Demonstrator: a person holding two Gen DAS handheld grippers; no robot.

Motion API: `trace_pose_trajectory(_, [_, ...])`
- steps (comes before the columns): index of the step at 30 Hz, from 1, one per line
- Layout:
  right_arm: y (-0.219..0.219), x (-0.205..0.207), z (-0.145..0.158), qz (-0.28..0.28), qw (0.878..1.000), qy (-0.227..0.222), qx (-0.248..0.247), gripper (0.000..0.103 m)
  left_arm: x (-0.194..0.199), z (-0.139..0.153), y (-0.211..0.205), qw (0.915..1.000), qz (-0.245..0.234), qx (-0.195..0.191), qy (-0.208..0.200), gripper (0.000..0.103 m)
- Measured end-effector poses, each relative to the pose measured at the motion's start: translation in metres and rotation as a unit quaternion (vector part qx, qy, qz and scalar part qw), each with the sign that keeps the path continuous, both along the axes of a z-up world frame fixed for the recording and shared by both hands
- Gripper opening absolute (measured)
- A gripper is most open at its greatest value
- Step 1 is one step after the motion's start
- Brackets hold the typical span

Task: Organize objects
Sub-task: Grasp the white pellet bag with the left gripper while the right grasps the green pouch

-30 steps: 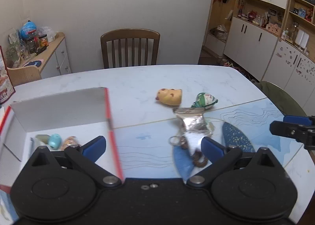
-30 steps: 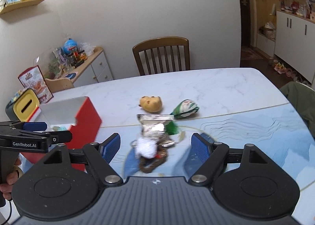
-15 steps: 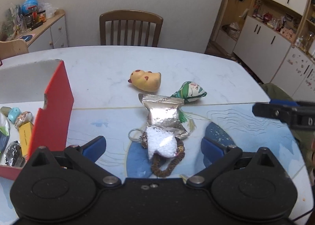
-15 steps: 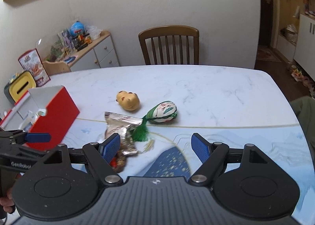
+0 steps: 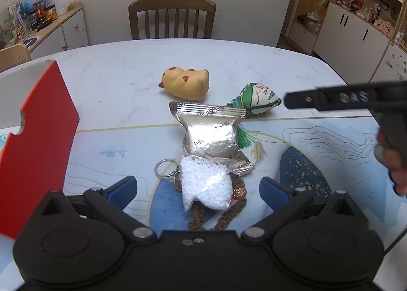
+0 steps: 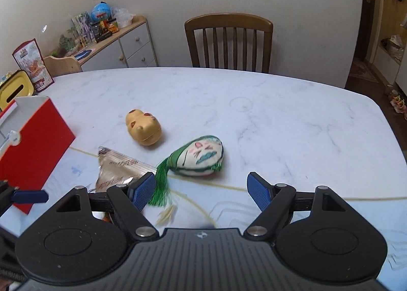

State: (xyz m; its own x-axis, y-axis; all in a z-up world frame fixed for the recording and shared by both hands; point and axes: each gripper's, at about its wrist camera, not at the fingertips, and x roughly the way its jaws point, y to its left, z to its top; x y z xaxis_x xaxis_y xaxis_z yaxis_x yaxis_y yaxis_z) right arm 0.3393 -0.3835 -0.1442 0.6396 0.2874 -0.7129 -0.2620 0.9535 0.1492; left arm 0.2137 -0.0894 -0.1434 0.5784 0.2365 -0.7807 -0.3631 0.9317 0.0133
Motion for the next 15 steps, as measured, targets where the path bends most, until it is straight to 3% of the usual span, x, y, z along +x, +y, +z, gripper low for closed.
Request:
trace_pose_trajectory(12, [0.017, 0.060, -0.033, 0.003, 1.000, 0.023, -0.004, 0.079, 0.015, -0.015, -0.003, 0.9999, -0.003, 0.002, 0.015, 0.089])
trace_pose_trajectory(15, [0.021, 0.069, -0.040, 0.003, 0.999, 0.034, -0.002, 0.079, 0.017, -0.017, -0.002, 0.9998, -0.002, -0.004, 0.019, 0.079])
